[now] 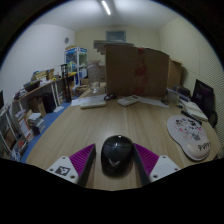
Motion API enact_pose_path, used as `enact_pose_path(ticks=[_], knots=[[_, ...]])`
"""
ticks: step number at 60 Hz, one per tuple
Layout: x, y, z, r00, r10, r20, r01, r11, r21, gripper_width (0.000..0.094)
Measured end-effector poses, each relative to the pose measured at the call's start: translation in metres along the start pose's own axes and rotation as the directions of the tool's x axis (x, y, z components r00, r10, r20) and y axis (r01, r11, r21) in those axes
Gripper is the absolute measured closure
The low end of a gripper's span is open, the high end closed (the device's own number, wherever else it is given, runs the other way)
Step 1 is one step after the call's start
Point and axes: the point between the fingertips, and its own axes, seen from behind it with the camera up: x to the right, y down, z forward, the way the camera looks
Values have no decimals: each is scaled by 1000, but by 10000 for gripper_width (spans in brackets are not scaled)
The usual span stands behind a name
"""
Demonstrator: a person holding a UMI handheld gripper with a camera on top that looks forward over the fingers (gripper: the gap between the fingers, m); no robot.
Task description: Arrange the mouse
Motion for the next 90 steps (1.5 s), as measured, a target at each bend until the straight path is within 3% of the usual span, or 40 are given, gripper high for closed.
enact_pose_path(ticks=[2,4,14,16,23,28,35,39,44,54,68,74,83,85,90], knots=[[1,-2,3,1000,2,-5,-2,1000,12,201],[0,-3,4,1000,6,-11,-5,1000,28,385],[-1,-2,3,1000,-17,-1,17,998,61,469],[-2,-2,2,1000,-20,7,19,998,63,534],[-12,-10,-17,991,-125,45,121,989,84,540],[-9,-51,-48,985,-159,65,146,974,171,540],[56,-131,-94,992,-122,-14,120,945,304,542],[111,-157,-109,994,-82,-72,101,940,327,541],[181,-167,-103,991,-30,-127,67,952,298,544],[268,-108,-34,988,70,-140,-57,994,96,541],[301,-29,28,988,79,-132,-92,991,-99,541],[299,-22,31,991,74,-112,-86,990,-108,524],[299,-21,29,993,55,-107,-70,989,-133,389],[299,-21,28,993,58,-106,-72,988,-135,321],[295,-23,17,993,78,-91,-89,989,-122,47]])
